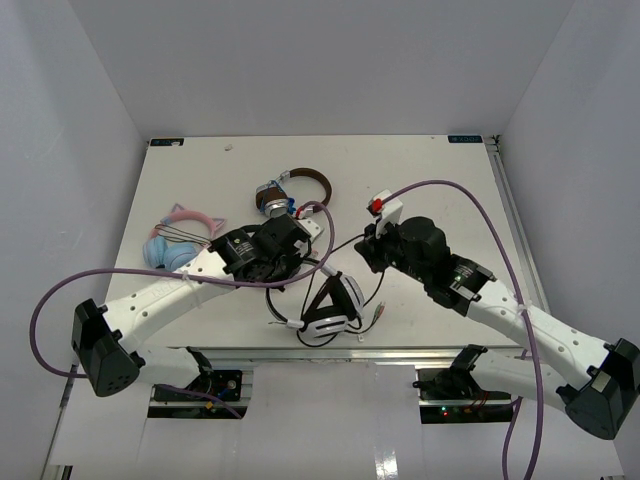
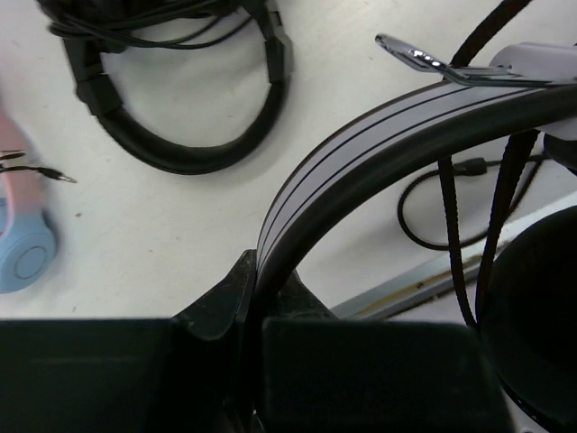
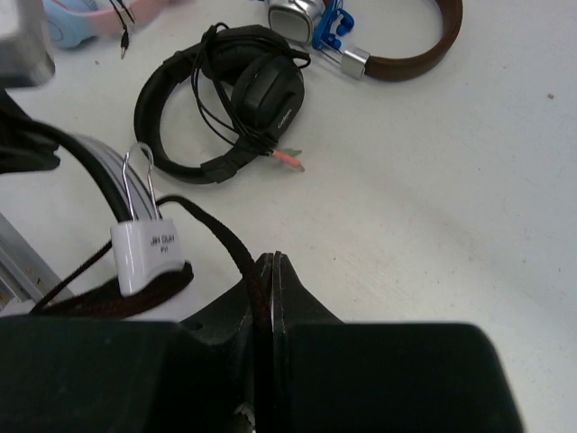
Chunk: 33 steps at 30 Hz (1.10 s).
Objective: Wrap the headphones
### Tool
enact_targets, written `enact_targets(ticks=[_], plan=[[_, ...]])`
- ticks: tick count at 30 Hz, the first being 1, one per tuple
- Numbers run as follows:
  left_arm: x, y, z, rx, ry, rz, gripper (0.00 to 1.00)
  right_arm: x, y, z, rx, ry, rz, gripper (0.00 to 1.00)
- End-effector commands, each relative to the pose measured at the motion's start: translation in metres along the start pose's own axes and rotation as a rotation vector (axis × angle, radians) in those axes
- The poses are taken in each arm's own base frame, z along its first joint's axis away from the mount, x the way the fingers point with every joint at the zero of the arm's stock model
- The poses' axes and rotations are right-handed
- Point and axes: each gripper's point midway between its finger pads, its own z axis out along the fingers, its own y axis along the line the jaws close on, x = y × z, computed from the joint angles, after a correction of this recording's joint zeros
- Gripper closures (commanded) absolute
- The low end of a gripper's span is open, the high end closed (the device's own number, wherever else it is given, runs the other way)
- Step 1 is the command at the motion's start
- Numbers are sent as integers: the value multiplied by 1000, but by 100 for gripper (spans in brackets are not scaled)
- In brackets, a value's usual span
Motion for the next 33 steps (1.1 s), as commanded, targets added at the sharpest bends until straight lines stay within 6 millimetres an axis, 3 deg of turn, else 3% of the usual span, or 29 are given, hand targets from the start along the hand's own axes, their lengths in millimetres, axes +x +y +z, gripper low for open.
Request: enact_targets(ticks=[1, 5, 15, 20, 24, 27, 33], plan=[[-46, 23, -39, -89, -226, -110, 100, -11, 1, -19, -10, -35, 23, 92], [-48, 11, -46, 5, -296, -96, 100, -9, -1, -28, 4, -34, 33, 92], [-40, 15, -43, -14, -293, -95, 100, -8, -10, -41, 50, -56, 46, 92], [-41, 11, -43, 8, -302, -112, 100, -19, -22, -44, 128, -43, 32, 92], [-42, 11, -48, 18, -317, -127, 100, -11, -41, -46, 241, -23, 58, 92], [-43, 8, -51, 38, -323, -139, 100, 6, -59, -47, 346, -3, 72, 92], [-47, -2, -59, 103, -338, -145, 100, 13, -61, -41, 358, 24, 73, 92]])
